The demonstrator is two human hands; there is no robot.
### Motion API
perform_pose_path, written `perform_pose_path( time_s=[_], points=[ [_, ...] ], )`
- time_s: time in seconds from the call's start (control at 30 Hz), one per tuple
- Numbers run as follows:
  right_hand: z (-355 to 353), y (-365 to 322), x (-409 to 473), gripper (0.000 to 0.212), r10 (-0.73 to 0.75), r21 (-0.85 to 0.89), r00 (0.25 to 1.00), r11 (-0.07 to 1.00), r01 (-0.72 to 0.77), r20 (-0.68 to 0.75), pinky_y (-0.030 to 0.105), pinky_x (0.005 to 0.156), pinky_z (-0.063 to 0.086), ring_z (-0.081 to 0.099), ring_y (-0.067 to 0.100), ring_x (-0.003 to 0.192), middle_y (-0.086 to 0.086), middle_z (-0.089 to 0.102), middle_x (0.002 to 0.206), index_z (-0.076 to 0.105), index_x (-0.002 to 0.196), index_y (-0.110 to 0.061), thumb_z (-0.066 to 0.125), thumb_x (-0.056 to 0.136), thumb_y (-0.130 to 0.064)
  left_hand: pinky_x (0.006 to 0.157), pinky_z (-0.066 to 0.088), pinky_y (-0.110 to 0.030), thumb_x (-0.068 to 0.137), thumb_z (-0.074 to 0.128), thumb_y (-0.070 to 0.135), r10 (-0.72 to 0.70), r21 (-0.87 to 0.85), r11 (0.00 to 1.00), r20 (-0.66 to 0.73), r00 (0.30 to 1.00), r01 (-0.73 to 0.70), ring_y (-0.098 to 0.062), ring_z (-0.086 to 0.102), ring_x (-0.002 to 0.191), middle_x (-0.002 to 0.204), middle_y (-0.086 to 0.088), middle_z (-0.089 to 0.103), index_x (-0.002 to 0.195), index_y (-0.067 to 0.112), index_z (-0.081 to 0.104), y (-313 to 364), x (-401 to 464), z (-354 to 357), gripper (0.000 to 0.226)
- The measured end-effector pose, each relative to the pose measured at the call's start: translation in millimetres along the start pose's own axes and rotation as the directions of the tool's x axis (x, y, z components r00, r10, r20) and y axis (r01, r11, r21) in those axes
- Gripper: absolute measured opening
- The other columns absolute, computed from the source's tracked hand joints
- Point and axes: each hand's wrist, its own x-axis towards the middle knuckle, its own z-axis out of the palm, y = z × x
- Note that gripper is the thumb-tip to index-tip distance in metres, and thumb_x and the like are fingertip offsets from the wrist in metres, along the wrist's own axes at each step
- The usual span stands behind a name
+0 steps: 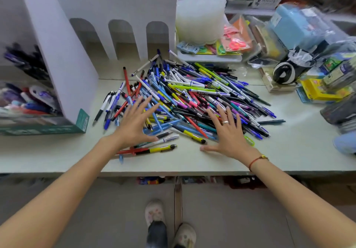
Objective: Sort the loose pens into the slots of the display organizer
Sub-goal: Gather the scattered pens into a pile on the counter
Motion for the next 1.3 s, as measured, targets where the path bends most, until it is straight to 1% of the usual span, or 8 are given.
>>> perform_pose_path(
  time_s=[0.1,0.17,0.33,0.53,0.77,0.87,1.13,1.3],
  points=[
    [11,4,-27,0.116,-0.006,0.026,0.999,1.000,0.007,-0.034,0.051,0.115,-0.009,-0.014,0.031,0.147,0.005,-0.011,0.161,-0.011,0.151,-0.033,0.035,0.063,-0.092,0.120,-0.002,-0.044,0.064,0.068,0.073,-0.094,-0.097,0.991,-0.032,0.995,0.090,-0.008,-0.018,0.145,0.159,0.016,-0.013,0.150,0.043,0.004,-24,-51,-1,0.111],
    [19,15,-44,0.112,0.036,0.050,0.997,0.998,-0.033,-0.062,0.052,0.115,-0.006,-0.011,0.030,0.147,0.003,-0.008,0.161,-0.007,0.152,-0.033,0.029,0.064,-0.094,0.118,-0.007,-0.041,0.051,0.055,0.092,-0.192,-0.041,0.981,-0.014,0.981,0.191,-0.009,-0.024,0.143,0.157,0.015,-0.021,0.150,0.041,-0.006,-40,-82,5,0.126],
    [24,56,-58,0.111,0.281,0.152,0.958,0.951,-0.268,-0.066,0.063,0.112,0.002,-0.013,0.027,0.147,-0.003,-0.012,0.161,0.001,0.151,-0.038,0.047,0.063,-0.087,0.114,-0.015,-0.042,0.036,0.040,0.100,-0.407,-0.046,0.911,0.050,0.912,0.409,-0.021,-0.033,0.140,0.150,0.000,-0.039,0.137,0.041,-0.035,-48,-95,27,0.140],
    [24,63,-41,0.128,0.238,0.296,0.971,0.928,-0.225,-0.006,0.062,0.114,-0.001,-0.019,0.020,0.146,-0.006,-0.015,0.160,-0.004,0.150,-0.043,0.058,0.046,-0.087,0.115,-0.014,-0.047,0.048,0.056,0.089,-0.361,-0.157,0.921,0.005,0.933,0.357,-0.029,-0.033,0.140,0.152,-0.007,-0.037,0.139,0.043,-0.034,-8,-37,39,0.136],
    [28,46,-1,0.108,0.247,0.280,0.966,0.935,-0.219,-0.070,0.067,0.109,0.003,-0.020,0.025,0.146,-0.005,-0.015,0.160,-0.003,0.148,-0.045,0.057,0.063,-0.077,0.115,-0.010,-0.049,0.051,0.066,0.082,-0.383,-0.228,0.898,0.011,0.924,0.375,-0.039,-0.026,0.141,0.150,-0.015,-0.039,0.146,0.033,-0.027,36,29,45,0.142],
    [21,51,10,0.110,0.225,0.253,0.974,0.944,-0.213,-0.018,0.069,0.108,0.005,-0.024,0.027,0.144,-0.001,-0.017,0.160,-0.007,0.145,-0.045,0.071,0.070,-0.062,0.116,-0.010,-0.048,0.050,0.065,0.083,-0.384,-0.215,0.902,-0.009,0.923,0.373,-0.038,-0.023,0.143,0.151,-0.017,-0.036,0.146,0.033,-0.027,38,37,45,0.142],
    [-1,58,4,0.112,0.195,0.279,0.977,0.937,-0.210,0.083,0.064,0.113,0.011,-0.018,0.023,0.146,-0.003,-0.016,0.160,0.003,0.149,-0.044,0.077,0.066,-0.058,0.116,0.001,-0.053,0.058,0.073,0.072,-0.420,-0.124,0.898,0.044,0.906,0.422,-0.036,-0.016,0.145,0.156,-0.012,-0.027,0.147,0.035,-0.025,40,29,31,0.137],
    [-17,46,-14,0.105,0.196,0.257,0.963,0.936,-0.241,0.187,0.060,0.114,0.006,-0.016,0.026,0.147,-0.001,-0.017,0.160,0.004,0.151,-0.041,0.076,0.077,-0.022,0.118,0.009,-0.047,0.069,0.074,0.061,-0.406,-0.146,0.895,0.125,0.905,0.421,-0.031,-0.014,0.147,0.158,-0.005,-0.024,0.152,0.027,-0.013,38,1,23,0.125]
  ],
)
